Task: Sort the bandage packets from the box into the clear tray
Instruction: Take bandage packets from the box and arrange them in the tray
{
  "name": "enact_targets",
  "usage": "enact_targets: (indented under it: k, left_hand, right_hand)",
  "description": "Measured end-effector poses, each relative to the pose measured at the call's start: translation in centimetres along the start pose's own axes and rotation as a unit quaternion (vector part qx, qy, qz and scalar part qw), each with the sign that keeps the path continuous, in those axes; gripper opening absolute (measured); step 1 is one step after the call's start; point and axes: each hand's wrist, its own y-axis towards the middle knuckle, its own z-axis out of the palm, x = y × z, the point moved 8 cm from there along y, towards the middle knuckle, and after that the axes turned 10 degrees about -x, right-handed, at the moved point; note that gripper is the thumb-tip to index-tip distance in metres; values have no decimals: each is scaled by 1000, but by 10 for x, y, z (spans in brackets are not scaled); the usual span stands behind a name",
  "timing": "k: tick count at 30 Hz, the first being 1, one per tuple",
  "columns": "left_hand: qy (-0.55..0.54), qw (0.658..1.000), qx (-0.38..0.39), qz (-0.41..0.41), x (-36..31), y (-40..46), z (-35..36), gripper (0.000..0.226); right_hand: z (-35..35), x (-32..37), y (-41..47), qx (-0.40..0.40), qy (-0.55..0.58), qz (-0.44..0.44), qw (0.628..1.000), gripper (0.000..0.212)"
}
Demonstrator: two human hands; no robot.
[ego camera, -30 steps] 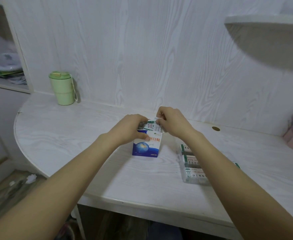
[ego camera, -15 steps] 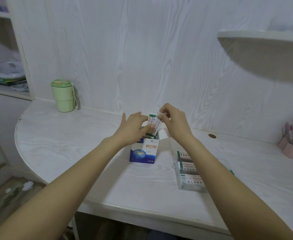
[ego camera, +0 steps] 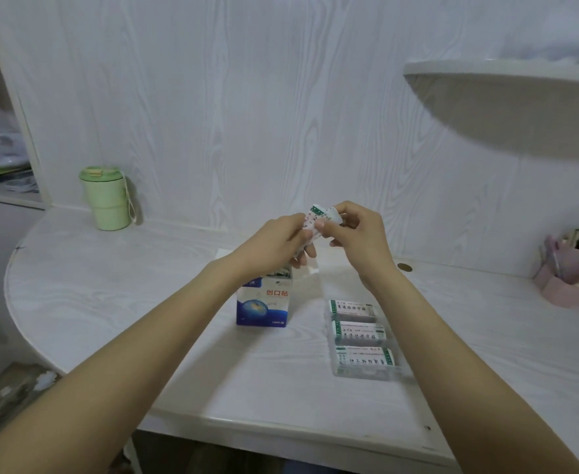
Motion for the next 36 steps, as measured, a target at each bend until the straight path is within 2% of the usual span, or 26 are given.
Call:
enact_targets:
  k: [3, 9, 12, 17, 22, 26, 36]
  left_hand:
    - [-141, 988, 15, -65, -4, -5, 14, 30]
    - [-266, 947, 7, -181, -6, -19, 56, 24]
    - [-255, 944, -23, -208, -4, -22, 66, 14]
    - [-222, 940, -75, -249, 1, -22, 84, 23]
    - [-189, 953, -64, -228, -11, -19, 104, 17]
    - [-224, 946, -51, -230, -19, -17, 119, 4]
    - [-240, 933, -46, -265, -21, -16, 141, 11]
  right_hand:
    - [-21, -4, -6, 4, 42, 26, 999, 16]
    - [-63, -30, -20, -7, 42, 79, 996, 28]
    - [-79, -41, -28, 1, 28, 106, 994, 33]
    - [-98, -51, -37, 25, -10, 109, 994, 36]
    - [-119, -62, -39, 12, -9, 123, 992, 30]
    - [-137, -73, -38, -20, 11, 148, 989, 30]
    - [-150, -96, -42, -31, 69, 219, 973, 10]
